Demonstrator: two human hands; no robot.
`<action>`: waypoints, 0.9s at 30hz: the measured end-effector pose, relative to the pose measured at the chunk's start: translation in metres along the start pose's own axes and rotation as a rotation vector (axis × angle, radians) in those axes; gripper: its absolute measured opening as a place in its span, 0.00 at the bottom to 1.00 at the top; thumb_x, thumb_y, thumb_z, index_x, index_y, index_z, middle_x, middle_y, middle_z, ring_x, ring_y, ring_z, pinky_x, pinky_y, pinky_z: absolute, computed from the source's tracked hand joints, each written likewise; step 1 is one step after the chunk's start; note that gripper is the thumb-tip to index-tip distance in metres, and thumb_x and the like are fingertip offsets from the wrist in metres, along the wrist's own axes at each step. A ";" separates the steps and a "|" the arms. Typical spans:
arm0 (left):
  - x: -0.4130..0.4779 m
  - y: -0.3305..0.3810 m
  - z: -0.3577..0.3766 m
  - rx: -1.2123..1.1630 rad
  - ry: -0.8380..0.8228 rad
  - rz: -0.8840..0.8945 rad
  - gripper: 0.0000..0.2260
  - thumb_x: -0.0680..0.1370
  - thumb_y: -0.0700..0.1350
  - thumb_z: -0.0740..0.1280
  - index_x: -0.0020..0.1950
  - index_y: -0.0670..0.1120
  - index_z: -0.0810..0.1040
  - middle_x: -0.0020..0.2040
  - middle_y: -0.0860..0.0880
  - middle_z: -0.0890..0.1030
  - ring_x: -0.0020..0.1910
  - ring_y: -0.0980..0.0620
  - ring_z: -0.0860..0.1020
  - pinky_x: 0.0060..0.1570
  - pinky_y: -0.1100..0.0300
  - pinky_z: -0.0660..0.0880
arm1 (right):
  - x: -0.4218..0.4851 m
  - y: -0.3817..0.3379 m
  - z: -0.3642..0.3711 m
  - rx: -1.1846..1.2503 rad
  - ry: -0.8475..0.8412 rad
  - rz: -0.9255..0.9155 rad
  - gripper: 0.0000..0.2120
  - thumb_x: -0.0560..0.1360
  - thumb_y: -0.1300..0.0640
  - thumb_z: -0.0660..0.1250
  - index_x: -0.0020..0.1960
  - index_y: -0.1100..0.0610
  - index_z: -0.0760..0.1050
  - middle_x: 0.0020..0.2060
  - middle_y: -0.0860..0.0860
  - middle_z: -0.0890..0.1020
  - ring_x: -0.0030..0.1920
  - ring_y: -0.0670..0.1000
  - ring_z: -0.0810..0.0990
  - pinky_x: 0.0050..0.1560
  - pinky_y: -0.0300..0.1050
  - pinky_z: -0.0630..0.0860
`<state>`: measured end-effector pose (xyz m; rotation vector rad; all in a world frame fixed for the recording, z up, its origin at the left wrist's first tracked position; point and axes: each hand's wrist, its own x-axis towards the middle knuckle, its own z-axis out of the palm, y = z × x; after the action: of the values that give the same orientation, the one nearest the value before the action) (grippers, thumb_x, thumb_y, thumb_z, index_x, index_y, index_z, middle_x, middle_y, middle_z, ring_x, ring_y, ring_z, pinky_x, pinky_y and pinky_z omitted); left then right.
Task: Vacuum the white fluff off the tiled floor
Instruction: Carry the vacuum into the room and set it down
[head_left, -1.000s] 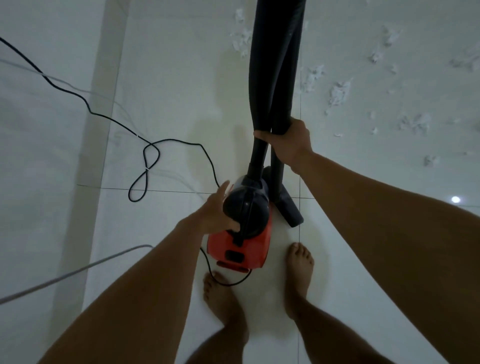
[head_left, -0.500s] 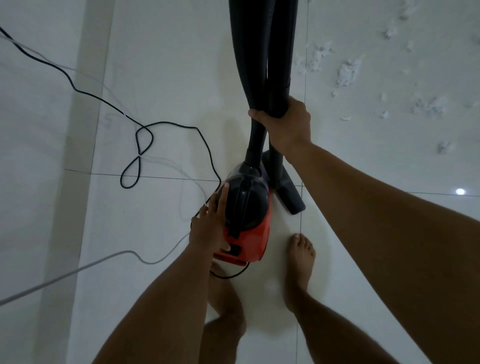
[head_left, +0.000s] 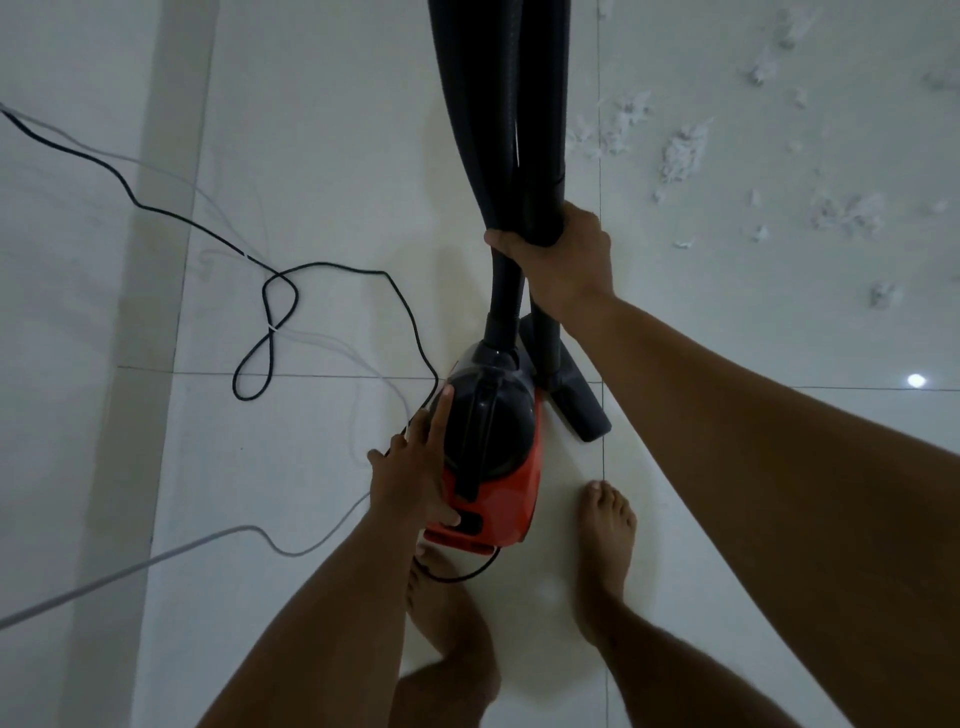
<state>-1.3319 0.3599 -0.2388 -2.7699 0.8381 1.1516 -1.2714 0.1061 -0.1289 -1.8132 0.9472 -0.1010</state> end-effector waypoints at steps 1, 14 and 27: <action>0.000 -0.001 -0.004 -0.046 -0.049 0.005 0.72 0.54 0.61 0.81 0.76 0.60 0.25 0.78 0.46 0.56 0.69 0.35 0.70 0.62 0.29 0.69 | 0.000 -0.001 -0.001 0.009 -0.003 0.008 0.24 0.70 0.46 0.79 0.62 0.54 0.81 0.50 0.49 0.86 0.49 0.51 0.83 0.55 0.47 0.81; -0.002 0.116 -0.360 -0.983 0.580 0.401 0.29 0.67 0.60 0.79 0.62 0.48 0.77 0.50 0.57 0.82 0.51 0.59 0.82 0.54 0.57 0.81 | -0.013 -0.036 -0.011 -0.012 -0.045 0.098 0.23 0.71 0.52 0.79 0.63 0.56 0.80 0.47 0.49 0.82 0.48 0.52 0.81 0.47 0.41 0.75; -0.041 0.155 -0.373 -0.990 0.652 0.151 0.13 0.74 0.46 0.76 0.54 0.50 0.76 0.38 0.62 0.76 0.36 0.62 0.76 0.40 0.66 0.73 | -0.010 -0.271 -0.186 0.054 -0.265 -0.162 0.29 0.78 0.63 0.70 0.77 0.57 0.66 0.65 0.55 0.77 0.57 0.47 0.79 0.48 0.38 0.78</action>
<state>-1.1887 0.1638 0.0869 -4.1039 0.5764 0.7806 -1.2164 0.0120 0.1813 -1.7990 0.6057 0.0127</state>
